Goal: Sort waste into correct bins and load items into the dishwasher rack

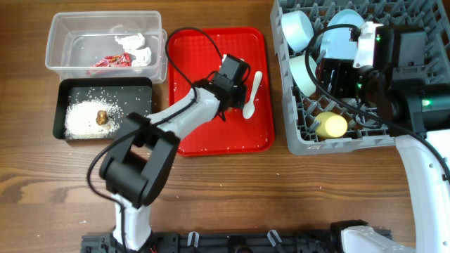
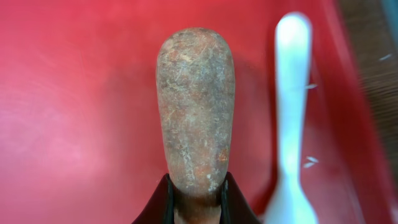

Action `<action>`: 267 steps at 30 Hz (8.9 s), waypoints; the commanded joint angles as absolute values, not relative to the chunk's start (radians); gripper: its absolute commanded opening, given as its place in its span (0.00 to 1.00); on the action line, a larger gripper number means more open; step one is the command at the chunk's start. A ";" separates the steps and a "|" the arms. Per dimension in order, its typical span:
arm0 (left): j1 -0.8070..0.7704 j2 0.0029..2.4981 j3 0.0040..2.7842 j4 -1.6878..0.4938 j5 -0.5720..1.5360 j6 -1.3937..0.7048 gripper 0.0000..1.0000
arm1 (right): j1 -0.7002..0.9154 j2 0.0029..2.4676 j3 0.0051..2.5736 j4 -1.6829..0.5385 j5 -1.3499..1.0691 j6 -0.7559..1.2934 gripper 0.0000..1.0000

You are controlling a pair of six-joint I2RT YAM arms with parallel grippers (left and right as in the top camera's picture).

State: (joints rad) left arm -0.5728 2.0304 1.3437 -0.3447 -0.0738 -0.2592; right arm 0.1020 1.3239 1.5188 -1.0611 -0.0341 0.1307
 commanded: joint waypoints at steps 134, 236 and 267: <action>-0.055 1.391 1.190 -0.779 -0.139 -0.688 1.00 | 0.177 1.446 1.450 -0.989 0.486 0.995 0.04; -0.054 1.267 1.050 -0.539 -0.050 -0.382 1.00 | 0.163 0.004 0.005 0.010 -0.121 0.027 1.00; 0.038 0.002 0.054 -0.115 0.054 -0.162 1.00 | 0.163 0.004 0.005 0.010 -0.121 0.027 1.00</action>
State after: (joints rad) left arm 0.0315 0.0425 0.0769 -0.1188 0.0532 -0.1951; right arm 0.1608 0.0135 0.0132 0.0051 -0.1047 0.0391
